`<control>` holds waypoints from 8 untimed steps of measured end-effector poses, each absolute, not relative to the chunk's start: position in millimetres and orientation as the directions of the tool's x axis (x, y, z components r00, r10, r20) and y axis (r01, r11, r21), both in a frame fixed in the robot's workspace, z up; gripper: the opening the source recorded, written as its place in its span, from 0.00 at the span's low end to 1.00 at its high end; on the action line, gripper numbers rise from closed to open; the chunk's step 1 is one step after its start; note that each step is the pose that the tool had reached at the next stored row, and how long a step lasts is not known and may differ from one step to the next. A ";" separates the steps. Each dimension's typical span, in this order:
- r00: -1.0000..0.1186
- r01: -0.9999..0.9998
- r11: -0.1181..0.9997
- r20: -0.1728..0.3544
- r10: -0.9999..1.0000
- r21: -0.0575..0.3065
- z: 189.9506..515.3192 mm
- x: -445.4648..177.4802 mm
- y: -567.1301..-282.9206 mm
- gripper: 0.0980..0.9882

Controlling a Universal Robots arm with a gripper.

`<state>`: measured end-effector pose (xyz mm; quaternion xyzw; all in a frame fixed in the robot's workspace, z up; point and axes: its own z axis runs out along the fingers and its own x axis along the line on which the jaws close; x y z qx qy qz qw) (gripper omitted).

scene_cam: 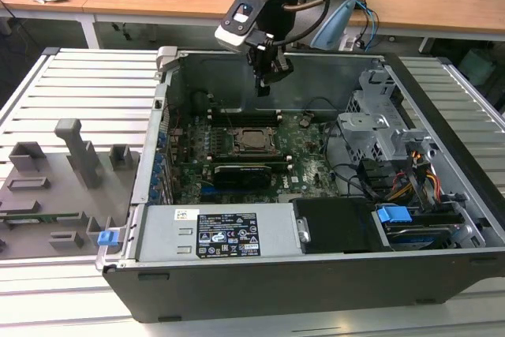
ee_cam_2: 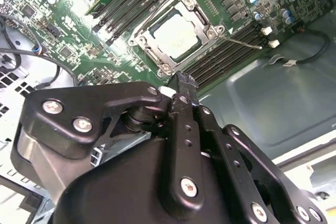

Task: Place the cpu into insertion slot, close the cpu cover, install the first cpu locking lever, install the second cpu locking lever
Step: 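Install the first cpu locking lever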

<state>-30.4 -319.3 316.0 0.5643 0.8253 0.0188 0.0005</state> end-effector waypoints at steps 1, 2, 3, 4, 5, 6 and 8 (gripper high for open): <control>-0.370 0.929 0.369 0.020 0.929 0.032 316.0 -30.4 -319.3 0.01; -0.376 0.927 0.375 0.020 0.927 0.032 316.0 -30.4 -319.3 0.01; -0.382 0.924 0.382 0.020 0.924 0.032 316.0 -30.4 -319.3 0.01; -0.386 0.922 0.386 0.020 0.922 0.032 316.0 -30.4 -319.3 0.01; -0.394 0.919 0.393 0.020 0.919 0.032 316.0 -30.4 -319.3 0.01; -0.403 0.915 0.403 0.020 0.915 0.032 316.0 -30.4 -319.3 0.01; -0.424 0.905 0.423 0.020 0.905 0.032 316.0 -30.4 -319.3 0.01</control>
